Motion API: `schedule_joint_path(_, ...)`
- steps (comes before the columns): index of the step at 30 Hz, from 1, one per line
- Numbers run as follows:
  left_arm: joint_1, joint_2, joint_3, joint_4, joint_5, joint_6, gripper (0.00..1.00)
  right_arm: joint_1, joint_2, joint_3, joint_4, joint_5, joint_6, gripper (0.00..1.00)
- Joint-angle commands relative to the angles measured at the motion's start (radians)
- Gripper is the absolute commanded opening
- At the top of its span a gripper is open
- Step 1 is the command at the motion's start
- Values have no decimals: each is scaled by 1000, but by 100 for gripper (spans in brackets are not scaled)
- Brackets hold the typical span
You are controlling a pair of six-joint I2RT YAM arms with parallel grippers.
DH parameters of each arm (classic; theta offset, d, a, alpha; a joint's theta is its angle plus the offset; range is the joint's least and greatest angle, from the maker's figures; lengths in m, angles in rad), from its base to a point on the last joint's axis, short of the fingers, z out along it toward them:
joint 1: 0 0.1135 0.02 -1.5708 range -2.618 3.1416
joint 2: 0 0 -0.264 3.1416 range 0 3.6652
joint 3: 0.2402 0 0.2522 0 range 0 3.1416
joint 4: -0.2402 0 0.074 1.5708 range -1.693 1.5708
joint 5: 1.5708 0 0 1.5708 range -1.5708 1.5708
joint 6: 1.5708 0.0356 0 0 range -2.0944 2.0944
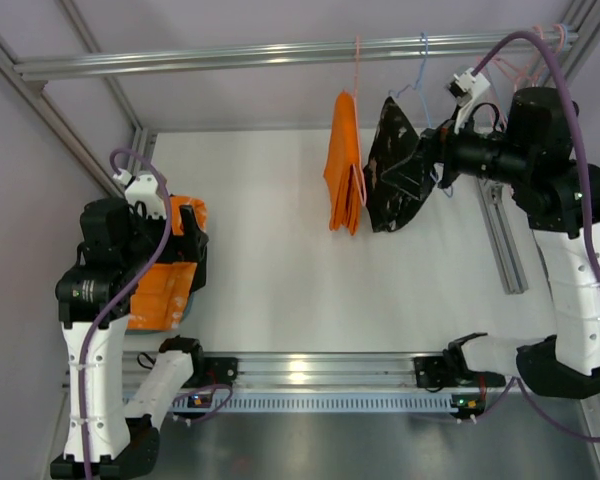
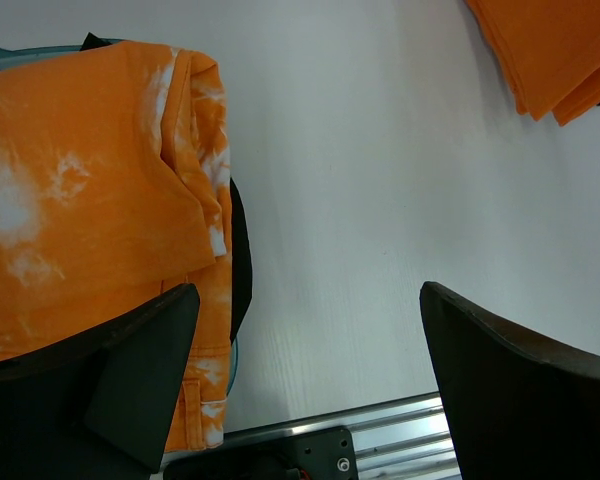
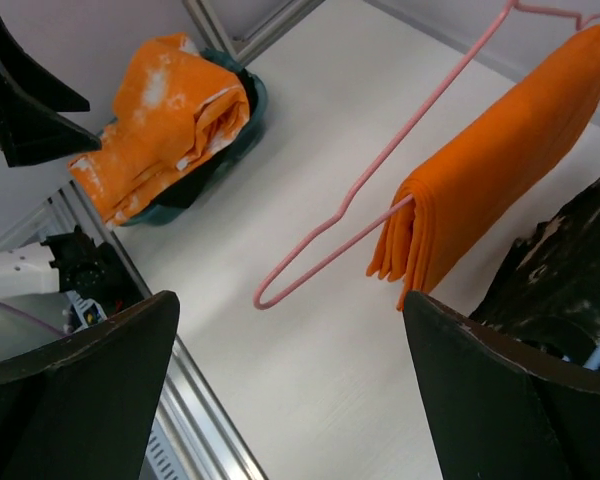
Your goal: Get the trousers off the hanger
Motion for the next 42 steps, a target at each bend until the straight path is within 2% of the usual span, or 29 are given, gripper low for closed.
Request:
schedule_joint_path(1,7,-6,4,53,-10,-19,98,83,7,-18,165,121,160,93)
schedule_joint_path(5,7,-7,9,50,-10,-20,98,166,56,-10,218,248,212,90)
schedule_joint_path(9,7,-6,12,48,-13,-19,98,177,106,0,234,286,264,86)
schedule_joint_path(15,7,8,23,51,-5,-25,98,178,197,17,255,299,355,85)
schedule_joint_path(17,7,8,23,51,-5,-23,98,178,235,39,266,293,376,84)
schedule_joint_path(20,8,6,12,51,-14,-22,98,178,283,48,318,219,418,76)
schedule_joint_path(28,7,3,4,53,-17,-17,98,177,337,36,364,129,502,66)
schedule_joint_path(32,7,5,-2,53,-17,-20,98,177,347,26,395,79,539,50)
schedule_joint_path(33,8,3,-4,53,-17,-20,98,174,347,22,399,68,548,41)
schedule_joint_path(35,7,0,-5,51,-17,-22,98,168,346,8,410,46,571,32)
schedule_joint_path(36,7,0,-5,53,-17,-22,98,163,344,0,415,37,594,24)
schedule_joint_path(38,8,2,-5,53,-17,-23,98,142,347,-23,438,-6,623,17)
schedule_joint_path(39,7,2,-7,51,-16,-23,98,132,346,-32,450,-24,657,9)
schedule_joint_path(42,7,2,-2,51,-13,-23,98,95,343,-70,523,-113,709,0)
